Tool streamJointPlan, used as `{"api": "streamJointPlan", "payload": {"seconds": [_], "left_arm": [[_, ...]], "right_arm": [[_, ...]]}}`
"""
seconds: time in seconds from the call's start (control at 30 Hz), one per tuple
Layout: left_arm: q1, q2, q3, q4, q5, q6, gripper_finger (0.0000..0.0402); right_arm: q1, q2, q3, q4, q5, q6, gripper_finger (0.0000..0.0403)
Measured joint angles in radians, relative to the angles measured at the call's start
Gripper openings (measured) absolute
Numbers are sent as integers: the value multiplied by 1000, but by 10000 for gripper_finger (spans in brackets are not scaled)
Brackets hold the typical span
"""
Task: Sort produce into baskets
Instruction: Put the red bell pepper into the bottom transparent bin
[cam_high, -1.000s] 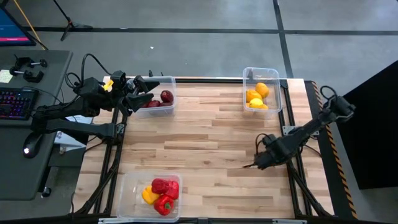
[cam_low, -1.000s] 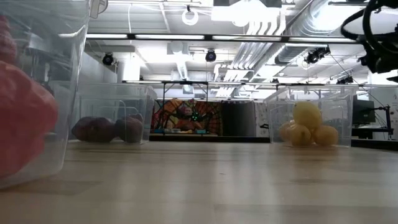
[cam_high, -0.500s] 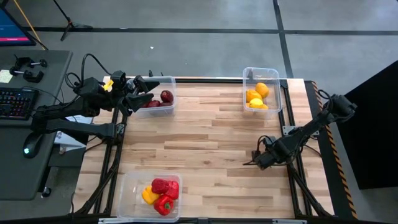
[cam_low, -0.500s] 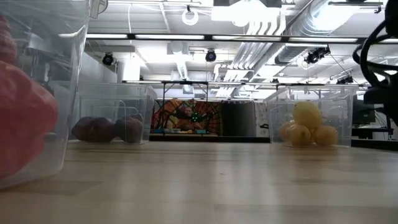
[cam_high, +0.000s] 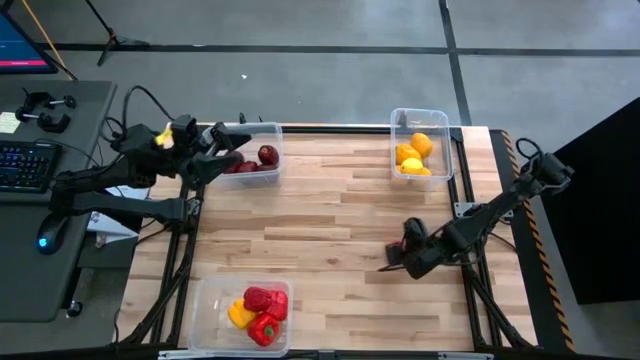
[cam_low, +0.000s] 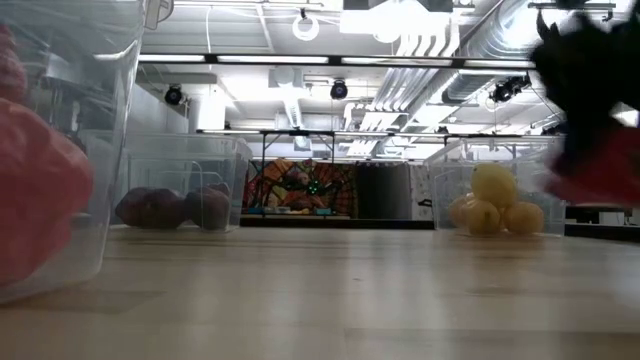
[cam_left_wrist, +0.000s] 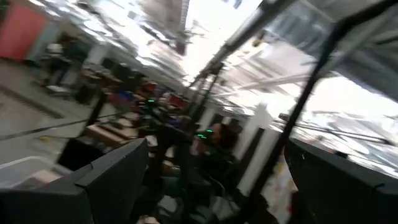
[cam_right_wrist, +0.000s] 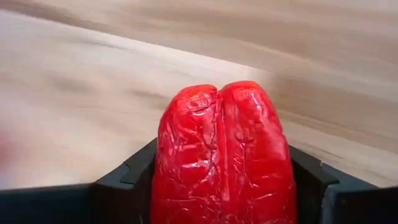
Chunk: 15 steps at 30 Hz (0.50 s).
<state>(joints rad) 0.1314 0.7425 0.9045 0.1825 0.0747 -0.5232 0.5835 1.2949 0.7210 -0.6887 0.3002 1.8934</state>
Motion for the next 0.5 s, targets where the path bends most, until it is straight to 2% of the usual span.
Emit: {"api": "streamJointPlan", "payload": {"seconds": [0.07,0.13,0.2,0.27,0.33,0.5], "left_arm": [[0,-19,0,-3,43,-5,365],[0,-36,0,-10,80,-24,365],[0,-50,1,-33,98,-45,365],[0,-62,1,-64,102,-52,365],[0,-68,1,-90,102,-53,365],[-1,-65,1,-121,103,-94,365]], "right_arm": [[-1,5,23,184,132,-121,218],[-6,29,37,457,253,-281,218],[-20,83,50,728,302,-474,218],[-39,165,88,956,290,-651,218],[-59,261,161,1087,261,-782,218],[-102,528,473,1091,58,-983,230]]}}
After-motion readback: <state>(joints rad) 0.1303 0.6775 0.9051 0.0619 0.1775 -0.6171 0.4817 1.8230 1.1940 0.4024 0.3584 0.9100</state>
